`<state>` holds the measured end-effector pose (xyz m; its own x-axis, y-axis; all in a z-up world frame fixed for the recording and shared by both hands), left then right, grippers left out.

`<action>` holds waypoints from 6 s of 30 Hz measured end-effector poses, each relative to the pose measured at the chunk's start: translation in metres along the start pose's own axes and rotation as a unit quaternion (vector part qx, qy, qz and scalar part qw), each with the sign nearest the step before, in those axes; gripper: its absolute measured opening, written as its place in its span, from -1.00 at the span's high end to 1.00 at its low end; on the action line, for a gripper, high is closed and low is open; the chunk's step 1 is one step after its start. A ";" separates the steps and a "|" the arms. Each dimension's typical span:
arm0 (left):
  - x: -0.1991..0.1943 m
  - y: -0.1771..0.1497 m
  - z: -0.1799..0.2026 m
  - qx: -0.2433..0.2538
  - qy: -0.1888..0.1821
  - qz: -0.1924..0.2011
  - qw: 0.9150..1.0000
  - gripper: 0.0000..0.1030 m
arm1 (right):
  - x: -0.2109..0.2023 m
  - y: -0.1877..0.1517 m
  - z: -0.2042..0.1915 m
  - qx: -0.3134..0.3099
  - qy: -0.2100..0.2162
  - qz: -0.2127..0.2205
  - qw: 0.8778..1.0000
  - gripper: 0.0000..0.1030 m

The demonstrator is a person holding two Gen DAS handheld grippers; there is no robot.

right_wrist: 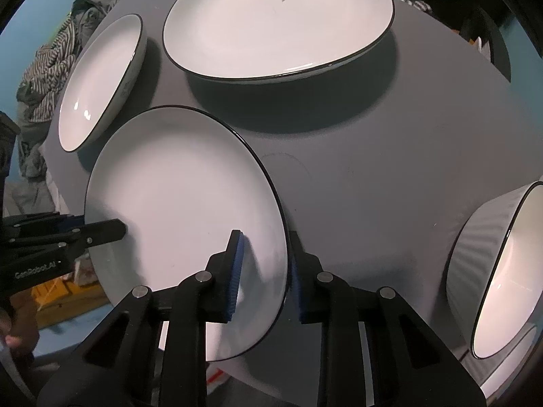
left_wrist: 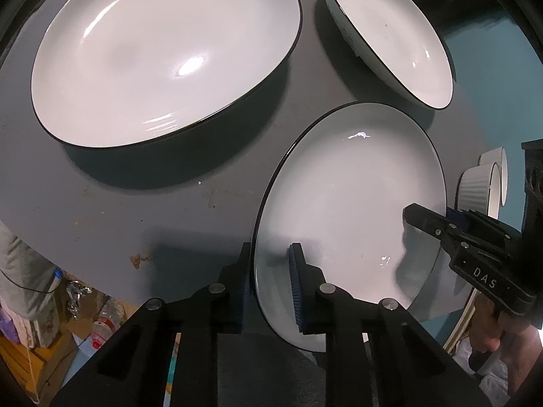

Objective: Organize plates and bowls

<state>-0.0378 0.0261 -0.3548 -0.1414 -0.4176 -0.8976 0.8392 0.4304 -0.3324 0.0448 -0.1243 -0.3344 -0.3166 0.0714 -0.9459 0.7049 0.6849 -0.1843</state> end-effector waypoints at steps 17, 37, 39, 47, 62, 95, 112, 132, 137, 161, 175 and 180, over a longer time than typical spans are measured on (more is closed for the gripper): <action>-0.001 -0.005 -0.003 -0.010 -0.006 -0.006 1.000 0.61 | 0.002 0.000 0.008 0.018 0.027 -0.012 0.999 0.60; -0.008 -0.004 0.013 0.002 0.013 -0.012 1.000 0.59 | -0.013 0.003 0.017 0.034 0.037 -0.025 0.998 0.62; -0.012 -0.002 0.016 0.004 0.014 -0.009 1.000 0.59 | -0.016 0.004 0.018 0.035 0.037 -0.022 0.998 0.62; -0.027 0.006 0.021 0.011 0.014 0.003 1.000 0.58 | -0.033 0.006 0.026 0.039 0.038 -0.012 0.998 0.63; -0.056 0.045 0.038 0.030 0.022 0.023 0.999 0.58 | -0.059 0.029 0.040 0.054 0.047 0.010 0.997 0.64; -0.074 0.149 0.063 0.035 0.060 0.014 0.997 0.54 | -0.073 0.113 0.079 0.088 0.045 0.009 0.995 0.63; -0.061 0.168 0.064 0.026 0.063 -0.008 0.998 0.54 | -0.064 0.125 0.088 0.104 0.050 -0.012 0.993 0.63; -0.057 0.172 0.072 0.024 0.068 -0.010 0.997 0.26 | -0.063 0.128 0.093 0.155 0.061 -0.031 0.985 0.57; -0.062 0.171 0.069 0.015 0.049 -0.006 0.999 0.26 | -0.062 0.126 0.092 0.162 0.056 -0.037 0.985 0.57; -0.066 0.159 0.066 0.015 0.040 0.006 0.999 0.26 | -0.066 0.117 0.091 0.162 0.049 -0.038 0.985 0.57; -0.065 0.144 0.061 0.008 0.037 0.006 0.999 0.26 | -0.068 0.114 0.089 0.161 0.042 -0.033 0.986 0.53; -0.066 0.137 0.058 0.006 0.034 0.008 0.999 0.26 | -0.069 0.112 0.088 0.161 0.036 -0.033 0.986 0.52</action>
<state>0.1170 0.0663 -0.3244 -0.1634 -0.3543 -0.9207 0.8474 0.4275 -0.3149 0.2011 -0.1161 -0.3135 -0.4053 0.0942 -0.9093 0.8422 0.4255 -0.3313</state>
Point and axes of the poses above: each gripper's, at about its wrist camera, not at the fingertips, and x roughly the way its jaws point, z to its right, y to its top, the point moved 6 cm from there along x, roughly the way its jaws point, and after that the axes turned 14 degrees about -z, right-handed, at the moved point
